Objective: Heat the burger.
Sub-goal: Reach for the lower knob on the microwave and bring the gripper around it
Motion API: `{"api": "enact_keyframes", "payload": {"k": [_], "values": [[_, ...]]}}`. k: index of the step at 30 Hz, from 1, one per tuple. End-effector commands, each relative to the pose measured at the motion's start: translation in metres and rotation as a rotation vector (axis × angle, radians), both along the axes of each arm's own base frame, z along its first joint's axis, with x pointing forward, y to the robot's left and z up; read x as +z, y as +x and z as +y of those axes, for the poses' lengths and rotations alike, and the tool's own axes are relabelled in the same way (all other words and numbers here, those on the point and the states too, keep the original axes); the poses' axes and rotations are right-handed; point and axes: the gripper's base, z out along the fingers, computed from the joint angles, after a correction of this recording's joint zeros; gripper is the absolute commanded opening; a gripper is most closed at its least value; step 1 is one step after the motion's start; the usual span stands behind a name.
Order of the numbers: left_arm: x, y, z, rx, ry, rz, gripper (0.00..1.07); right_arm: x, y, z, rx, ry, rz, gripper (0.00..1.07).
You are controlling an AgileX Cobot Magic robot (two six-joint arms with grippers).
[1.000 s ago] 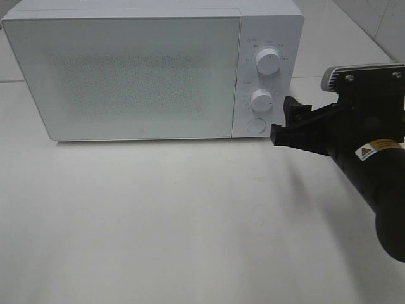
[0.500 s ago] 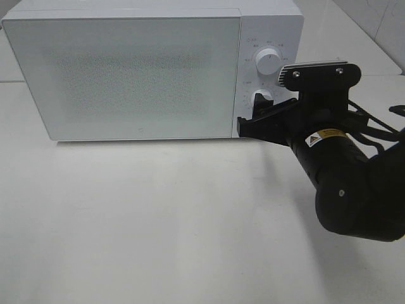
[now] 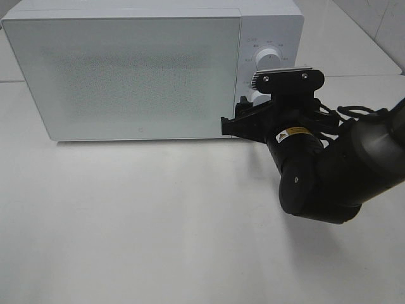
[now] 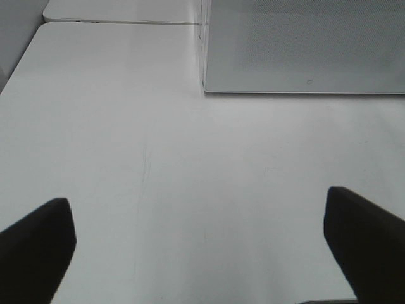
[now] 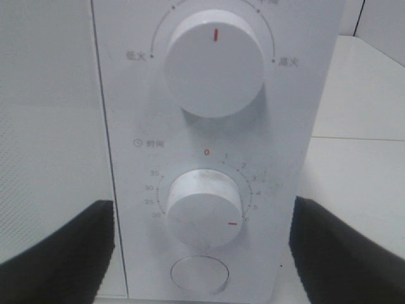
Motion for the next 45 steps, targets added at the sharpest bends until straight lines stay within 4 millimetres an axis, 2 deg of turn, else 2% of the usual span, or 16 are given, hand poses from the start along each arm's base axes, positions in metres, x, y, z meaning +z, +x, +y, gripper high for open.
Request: {"api": "enact_keyframes", "payload": {"k": [1, 14, 28, 30, 31, 32, 33, 34, 35, 36, 37, 38, 39, 40, 41, 45], "values": [[0.0, -0.003, 0.0, 0.002, 0.003, -0.035, 1.0, 0.013, 0.014, -0.004, -0.071, -0.017, -0.194, 0.75], [0.0, -0.003, 0.0, 0.002, 0.003, -0.035, 1.0, 0.004, 0.038, 0.003, -0.098, 0.004, -0.206, 0.75], [0.0, -0.002, 0.0, 0.002, 0.003, -0.026, 1.0, 0.003, 0.039, 0.003, -0.1, 0.007, -0.192, 0.73], [0.0, -0.002, 0.0, 0.002, 0.003, -0.026, 1.0, 0.0, 0.039, 0.003, -0.093, 0.008, -0.166, 0.63], [0.0, -0.002, 0.0, 0.002, 0.003, -0.026, 1.0, 0.0, 0.039, 0.003, -0.093, 0.008, -0.166, 0.63], [0.0, -0.002, 0.0, 0.002, 0.003, -0.026, 1.0, 0.0, 0.039, 0.003, -0.092, 0.008, -0.161, 0.59], [0.0, -0.002, 0.0, 0.002, 0.003, -0.026, 1.0, -0.001, 0.039, 0.003, -0.09, 0.009, -0.156, 0.5], [0.0, -0.002, 0.0, 0.002, 0.003, -0.026, 1.0, -0.001, 0.039, 0.003, -0.09, 0.009, -0.156, 0.5], [0.0, -0.002, 0.0, 0.002, 0.003, -0.026, 1.0, -0.001, 0.039, 0.003, -0.09, 0.01, -0.154, 0.38], [0.0, -0.002, 0.0, 0.002, 0.003, -0.026, 1.0, -0.001, 0.039, 0.003, -0.09, 0.01, -0.154, 0.38], [0.0, -0.002, 0.0, 0.002, 0.003, -0.026, 1.0, -0.001, 0.039, 0.003, -0.089, 0.013, -0.151, 0.31], [0.0, -0.002, 0.0, 0.002, 0.003, -0.026, 1.0, -0.002, 0.039, 0.004, -0.087, 0.014, -0.141, 0.19], [0.0, -0.002, 0.0, 0.002, 0.003, -0.026, 1.0, -0.002, 0.039, 0.004, -0.087, 0.014, -0.141, 0.19], [0.0, -0.002, 0.0, 0.002, 0.003, -0.026, 1.0, -0.003, 0.039, 0.004, -0.085, 0.014, -0.135, 0.14], [0.0, -0.002, 0.0, 0.002, 0.003, -0.026, 1.0, -0.004, 0.039, 0.004, -0.082, 0.014, -0.126, 0.03], [0.0, -0.002, 0.0, 0.002, 0.003, -0.026, 1.0, -0.004, 0.039, 0.004, -0.083, 0.017, -0.126, 0.0]]}}
